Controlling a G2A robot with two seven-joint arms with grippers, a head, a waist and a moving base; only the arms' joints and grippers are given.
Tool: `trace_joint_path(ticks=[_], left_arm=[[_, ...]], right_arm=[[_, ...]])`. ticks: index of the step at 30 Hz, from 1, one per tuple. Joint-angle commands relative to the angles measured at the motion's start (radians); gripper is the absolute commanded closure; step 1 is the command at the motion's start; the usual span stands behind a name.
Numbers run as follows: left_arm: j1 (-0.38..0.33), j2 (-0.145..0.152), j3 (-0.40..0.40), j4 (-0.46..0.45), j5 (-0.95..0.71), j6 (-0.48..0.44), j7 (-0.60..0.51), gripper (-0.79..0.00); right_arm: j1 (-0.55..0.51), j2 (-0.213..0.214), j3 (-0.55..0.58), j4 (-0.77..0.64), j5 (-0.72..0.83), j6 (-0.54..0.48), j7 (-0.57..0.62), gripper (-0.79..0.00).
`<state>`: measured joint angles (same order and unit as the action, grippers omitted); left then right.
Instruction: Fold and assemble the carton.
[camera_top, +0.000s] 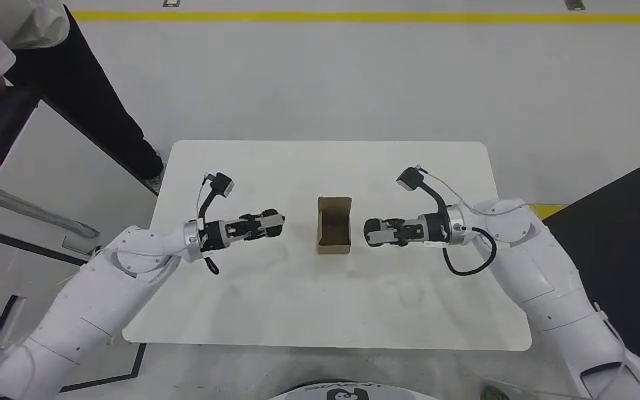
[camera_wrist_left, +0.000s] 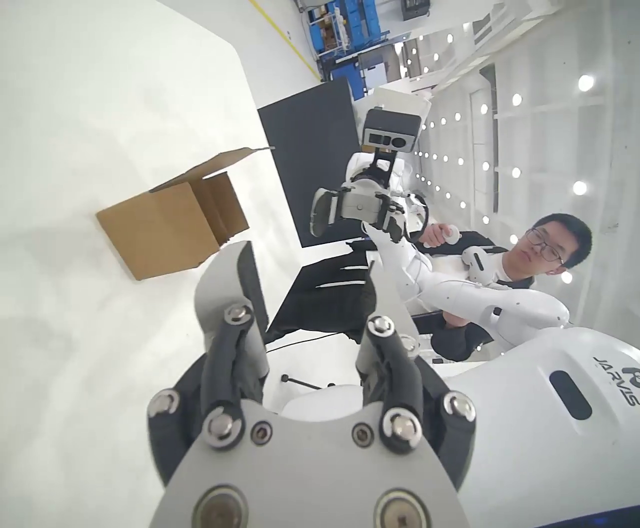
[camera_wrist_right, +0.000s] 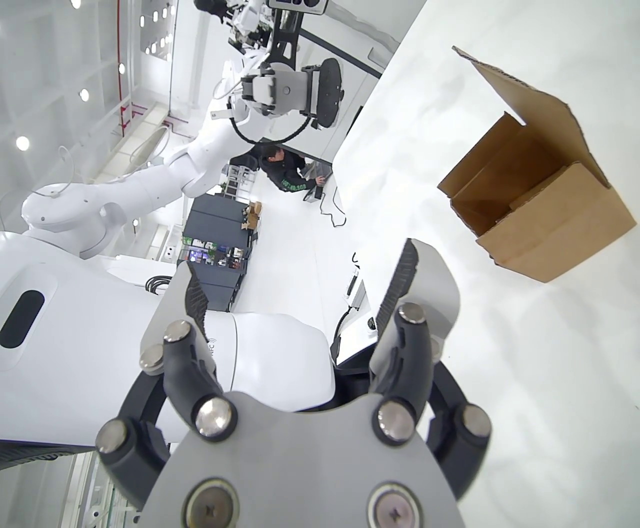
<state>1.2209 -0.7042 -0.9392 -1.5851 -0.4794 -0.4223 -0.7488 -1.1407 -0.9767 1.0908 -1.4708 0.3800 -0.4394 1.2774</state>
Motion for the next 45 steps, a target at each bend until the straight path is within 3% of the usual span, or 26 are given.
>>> trace_joint_path(ticks=[1, 7, 15, 26, 29, 40, 45], left_arm=[[-0.002, -0.006, 0.01, -0.004, 0.021, 0.058, 0.009, 0.0], [-0.038, -0.035, 0.061, 0.001, 0.054, 0.141, -0.004, 0.0], [-0.113, -0.088, 0.139, 0.085, 0.046, 0.16, -0.033, 0.0], [-0.109, -0.089, 0.138, 0.087, 0.053, 0.173, -0.019, 0.0], [-0.113, -0.098, 0.142, 0.105, 0.053, 0.197, -0.013, 0.0], [-0.217, -0.194, 0.259, 0.25, -0.005, 0.214, -0.029, 0.0], [-0.217, -0.194, 0.259, 0.25, -0.005, 0.214, -0.029, 0.0]], right_arm=[[-0.009, 0.0, -0.002, 0.003, -0.019, 0.026, -0.032, 0.0], [-0.026, 0.007, 0.015, 0.009, -0.071, 0.088, -0.075, 0.0], [-0.051, 0.011, 0.019, 0.008, -0.146, 0.163, -0.146, 0.0], [-0.048, 0.01, 0.014, 0.013, -0.152, 0.171, -0.16, 0.0], [-0.046, 0.004, -0.007, 0.014, -0.187, 0.214, -0.217, 0.0], [0.021, -0.031, -0.096, 0.085, -0.187, 0.344, -0.308, 0.0], [0.021, -0.031, -0.096, 0.085, -0.187, 0.344, -0.308, 0.0]])
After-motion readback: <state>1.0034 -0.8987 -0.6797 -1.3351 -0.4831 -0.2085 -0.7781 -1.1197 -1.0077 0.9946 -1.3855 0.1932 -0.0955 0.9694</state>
